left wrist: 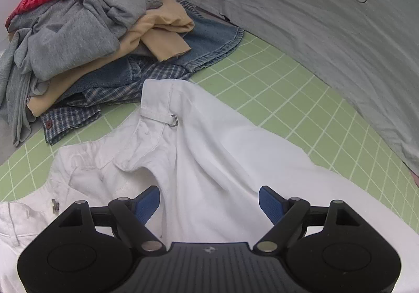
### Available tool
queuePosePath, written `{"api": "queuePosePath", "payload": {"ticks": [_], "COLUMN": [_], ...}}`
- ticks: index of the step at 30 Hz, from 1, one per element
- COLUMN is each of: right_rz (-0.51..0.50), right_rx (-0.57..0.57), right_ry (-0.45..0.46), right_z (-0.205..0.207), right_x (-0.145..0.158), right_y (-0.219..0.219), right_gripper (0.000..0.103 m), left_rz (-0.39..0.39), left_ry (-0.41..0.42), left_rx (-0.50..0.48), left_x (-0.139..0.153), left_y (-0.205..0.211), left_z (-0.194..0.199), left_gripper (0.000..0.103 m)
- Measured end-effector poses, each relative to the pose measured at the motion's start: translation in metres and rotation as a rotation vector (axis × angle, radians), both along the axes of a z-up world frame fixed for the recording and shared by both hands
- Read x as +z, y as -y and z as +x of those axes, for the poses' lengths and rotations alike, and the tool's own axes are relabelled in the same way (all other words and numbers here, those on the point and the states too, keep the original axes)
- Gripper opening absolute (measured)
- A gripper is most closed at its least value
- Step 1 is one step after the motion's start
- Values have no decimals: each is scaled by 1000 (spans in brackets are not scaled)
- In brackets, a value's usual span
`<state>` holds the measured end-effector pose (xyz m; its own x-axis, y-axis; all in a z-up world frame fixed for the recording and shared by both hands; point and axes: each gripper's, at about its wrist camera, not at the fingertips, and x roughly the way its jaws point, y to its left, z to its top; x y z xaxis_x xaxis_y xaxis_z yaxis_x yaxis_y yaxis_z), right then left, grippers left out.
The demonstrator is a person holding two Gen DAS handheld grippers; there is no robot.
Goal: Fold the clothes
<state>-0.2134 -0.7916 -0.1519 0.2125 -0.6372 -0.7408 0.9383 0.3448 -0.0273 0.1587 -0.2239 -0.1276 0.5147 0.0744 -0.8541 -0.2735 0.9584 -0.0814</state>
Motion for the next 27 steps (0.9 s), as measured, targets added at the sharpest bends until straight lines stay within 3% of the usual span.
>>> {"api": "queuePosePath", "payload": {"ticks": [5, 10, 20, 23, 26, 27], "right_rz": [27, 43, 46, 63, 84, 92], "right_rx": [42, 68, 140, 176, 230, 254], "right_ry": [30, 9, -95, -68, -27, -2], "right_z": [-21, -51, -92, -95, -95, -96], "right_x": [1, -7, -32, -34, -32, -31], "right_y": [-48, -79, -54, -41, -36, -37], "right_gripper": [90, 92, 92, 92, 75, 59], "left_rz": [9, -3, 22, 32, 36, 34], "left_ry": [44, 1, -70, -74, -79, -80], "left_rx": [-58, -69, -75, -79, -76, -74], "left_x": [23, 16, 5, 7, 9, 9], "left_y": [-14, -35, -42, -36, -30, -28], "left_z": [-51, -113, -200, -214, -226, -228], "left_gripper": [87, 87, 87, 87, 87, 87]}}
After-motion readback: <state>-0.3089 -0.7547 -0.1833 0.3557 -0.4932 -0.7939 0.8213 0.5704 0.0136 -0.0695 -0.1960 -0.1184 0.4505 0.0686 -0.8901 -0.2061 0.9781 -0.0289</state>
